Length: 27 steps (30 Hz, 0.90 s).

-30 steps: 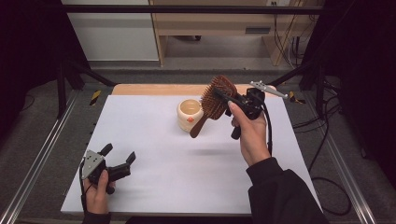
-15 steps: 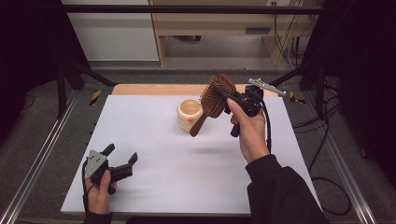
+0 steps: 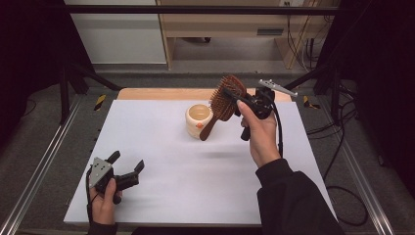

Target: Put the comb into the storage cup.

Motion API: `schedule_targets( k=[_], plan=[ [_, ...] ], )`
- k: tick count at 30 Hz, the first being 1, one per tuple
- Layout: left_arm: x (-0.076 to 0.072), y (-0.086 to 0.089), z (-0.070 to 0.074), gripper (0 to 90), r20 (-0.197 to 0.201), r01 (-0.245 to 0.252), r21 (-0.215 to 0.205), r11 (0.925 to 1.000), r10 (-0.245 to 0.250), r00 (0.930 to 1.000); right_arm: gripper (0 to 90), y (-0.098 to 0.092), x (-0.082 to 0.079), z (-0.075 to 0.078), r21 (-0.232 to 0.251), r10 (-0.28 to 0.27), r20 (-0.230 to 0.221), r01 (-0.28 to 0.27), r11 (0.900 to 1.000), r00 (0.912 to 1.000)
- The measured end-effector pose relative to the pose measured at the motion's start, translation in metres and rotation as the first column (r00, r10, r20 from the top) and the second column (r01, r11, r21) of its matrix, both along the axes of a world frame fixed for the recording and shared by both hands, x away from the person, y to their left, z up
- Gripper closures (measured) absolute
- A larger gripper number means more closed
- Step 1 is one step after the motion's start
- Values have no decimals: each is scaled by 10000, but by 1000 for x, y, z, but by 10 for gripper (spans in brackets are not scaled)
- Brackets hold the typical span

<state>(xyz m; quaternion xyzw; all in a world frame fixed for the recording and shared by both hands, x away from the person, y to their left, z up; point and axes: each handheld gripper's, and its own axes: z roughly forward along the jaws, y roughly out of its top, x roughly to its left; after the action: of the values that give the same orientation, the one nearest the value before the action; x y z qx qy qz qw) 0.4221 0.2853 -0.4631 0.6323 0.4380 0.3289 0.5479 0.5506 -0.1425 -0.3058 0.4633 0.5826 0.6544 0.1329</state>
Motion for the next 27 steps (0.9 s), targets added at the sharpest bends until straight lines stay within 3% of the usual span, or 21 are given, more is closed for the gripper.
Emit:
schedule_targets(
  k=[13,27],
  plan=[
    [0,-1,-1,31,-58,28,74,10000,-28,10000,510,6,1,21,22,-14,253,13,10000,9997],
    [1,-3,-3,32,-122,98,83,9999,-97,9999,510,18,26,37,58,-405,350,403,9992,9986]
  ],
)
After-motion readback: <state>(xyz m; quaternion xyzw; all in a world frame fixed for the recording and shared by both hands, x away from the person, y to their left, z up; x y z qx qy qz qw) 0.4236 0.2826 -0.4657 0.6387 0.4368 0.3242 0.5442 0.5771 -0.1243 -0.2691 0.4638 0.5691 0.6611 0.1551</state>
